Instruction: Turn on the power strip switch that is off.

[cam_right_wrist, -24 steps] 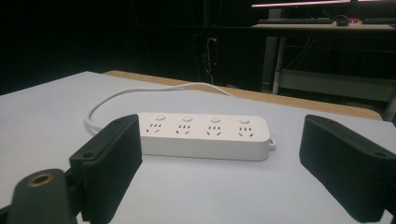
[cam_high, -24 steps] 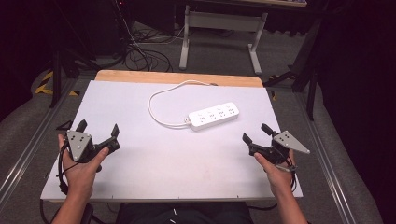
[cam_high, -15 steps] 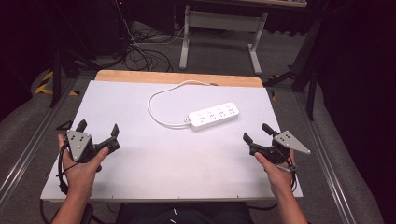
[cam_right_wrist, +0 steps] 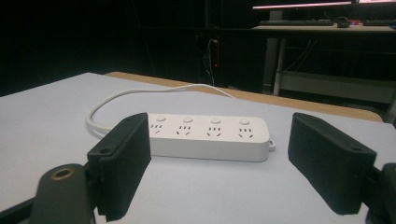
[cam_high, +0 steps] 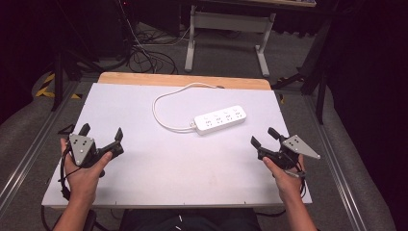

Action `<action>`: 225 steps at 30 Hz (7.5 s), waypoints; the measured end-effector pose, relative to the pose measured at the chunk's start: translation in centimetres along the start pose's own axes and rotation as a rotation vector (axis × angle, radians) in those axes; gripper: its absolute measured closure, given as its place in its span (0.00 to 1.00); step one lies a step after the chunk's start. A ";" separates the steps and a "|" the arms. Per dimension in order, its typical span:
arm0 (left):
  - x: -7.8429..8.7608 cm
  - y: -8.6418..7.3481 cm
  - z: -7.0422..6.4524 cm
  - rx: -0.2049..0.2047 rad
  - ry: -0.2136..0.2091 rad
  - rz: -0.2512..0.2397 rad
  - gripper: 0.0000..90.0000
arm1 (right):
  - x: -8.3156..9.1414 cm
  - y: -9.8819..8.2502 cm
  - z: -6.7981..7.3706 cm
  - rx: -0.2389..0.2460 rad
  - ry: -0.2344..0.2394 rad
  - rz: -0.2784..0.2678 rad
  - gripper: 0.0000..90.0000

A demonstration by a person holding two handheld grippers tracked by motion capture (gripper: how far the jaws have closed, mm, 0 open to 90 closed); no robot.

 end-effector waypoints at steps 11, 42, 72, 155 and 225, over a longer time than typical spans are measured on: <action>0.0 0.0 -0.1 0.000 -0.007 0.002 0.02 | 0.3 0.1 0.1 0.000 0.036 -0.015 0.50; 0.1 -0.1 0.0 0.001 -0.009 0.006 0.04 | 0.5 0.6 0.9 0.004 0.120 0.009 0.97; 0.3 -0.2 -0.1 -0.027 -0.006 0.010 0.04 | -2.2 5.7 2.0 -0.016 0.190 0.134 1.00; 0.4 -0.4 -0.2 -0.036 -0.013 0.028 0.06 | -17.9 4.1 -1.3 -0.020 0.107 0.548 1.00; 0.4 -0.5 -0.3 -0.033 -0.029 0.037 0.06 | -20.9 0.3 -0.6 -0.051 0.079 0.640 1.00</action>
Point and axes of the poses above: each handheld gripper's, and its own axes: x roughly backward along the jaws, y roughly out of its top, z roughly to its left, the point moved 4 cm from there along -x, roughly forward along the jaws, and after that the axes turned 11 degrees about x, right-handed, at the moved point
